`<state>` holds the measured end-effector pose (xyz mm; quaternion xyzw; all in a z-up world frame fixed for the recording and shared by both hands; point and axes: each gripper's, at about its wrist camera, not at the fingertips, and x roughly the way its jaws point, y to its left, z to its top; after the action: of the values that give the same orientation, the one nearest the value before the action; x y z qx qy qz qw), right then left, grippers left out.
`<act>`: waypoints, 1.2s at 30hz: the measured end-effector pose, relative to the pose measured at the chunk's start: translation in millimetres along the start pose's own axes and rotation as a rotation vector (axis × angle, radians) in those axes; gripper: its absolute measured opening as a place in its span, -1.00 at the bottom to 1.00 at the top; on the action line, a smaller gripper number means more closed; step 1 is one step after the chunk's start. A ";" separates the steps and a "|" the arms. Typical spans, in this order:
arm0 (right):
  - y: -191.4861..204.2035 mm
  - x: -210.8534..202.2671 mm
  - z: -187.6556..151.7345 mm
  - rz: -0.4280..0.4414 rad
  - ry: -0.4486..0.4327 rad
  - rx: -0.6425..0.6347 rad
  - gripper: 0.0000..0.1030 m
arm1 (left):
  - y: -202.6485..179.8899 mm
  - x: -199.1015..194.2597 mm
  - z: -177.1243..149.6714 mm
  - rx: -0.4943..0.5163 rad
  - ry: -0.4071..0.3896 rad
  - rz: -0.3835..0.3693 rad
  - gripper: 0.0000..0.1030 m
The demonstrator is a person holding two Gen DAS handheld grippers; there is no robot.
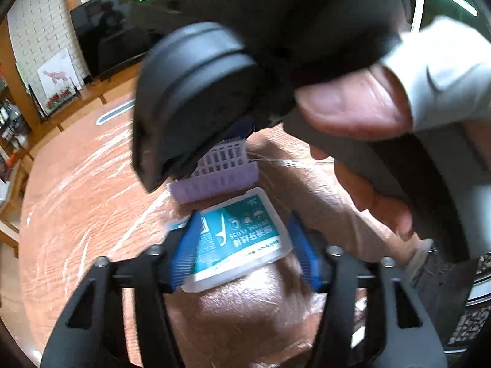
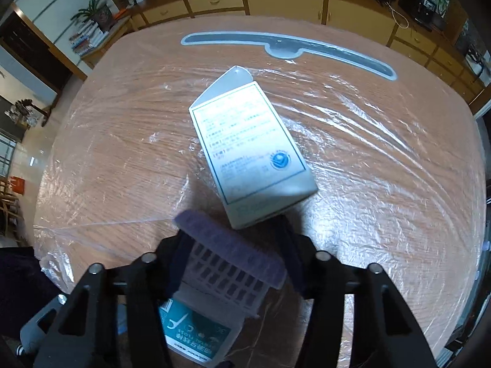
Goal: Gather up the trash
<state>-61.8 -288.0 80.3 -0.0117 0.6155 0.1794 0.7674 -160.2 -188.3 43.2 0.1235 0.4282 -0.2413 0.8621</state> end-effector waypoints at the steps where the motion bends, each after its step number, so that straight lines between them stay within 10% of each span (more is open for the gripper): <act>1: -3.4 -2.0 -1.5 0.011 -0.011 0.004 -0.14 | 3.7 -1.4 0.1 -0.013 0.000 -0.016 -0.39; 8: -19.4 -13.8 -19.9 0.046 -0.038 0.025 -0.19 | 33.3 -5.1 -4.4 -0.098 0.025 -0.052 -0.35; 11: -24.6 -18.8 -26.6 0.047 -0.052 0.013 0.18 | 45.0 -9.0 -5.8 -0.133 0.032 -0.025 0.17; 15: -31.4 -34.9 -26.4 0.060 -0.102 -0.010 0.41 | 59.1 -21.4 -7.1 -0.186 -0.010 -0.104 0.33; 30: 17.7 -5.4 -13.2 -0.036 0.007 -0.240 0.43 | 4.8 8.5 1.8 -0.083 0.037 0.039 0.61; 36: 13.7 0.9 -13.9 -0.028 0.011 -0.210 0.43 | 5.7 7.3 -4.9 -0.026 -0.003 0.047 0.33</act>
<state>-78.7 -278.2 78.8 -0.1016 0.5972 0.2319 0.7611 -156.8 -183.6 34.4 0.1220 0.4270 -0.2154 0.8697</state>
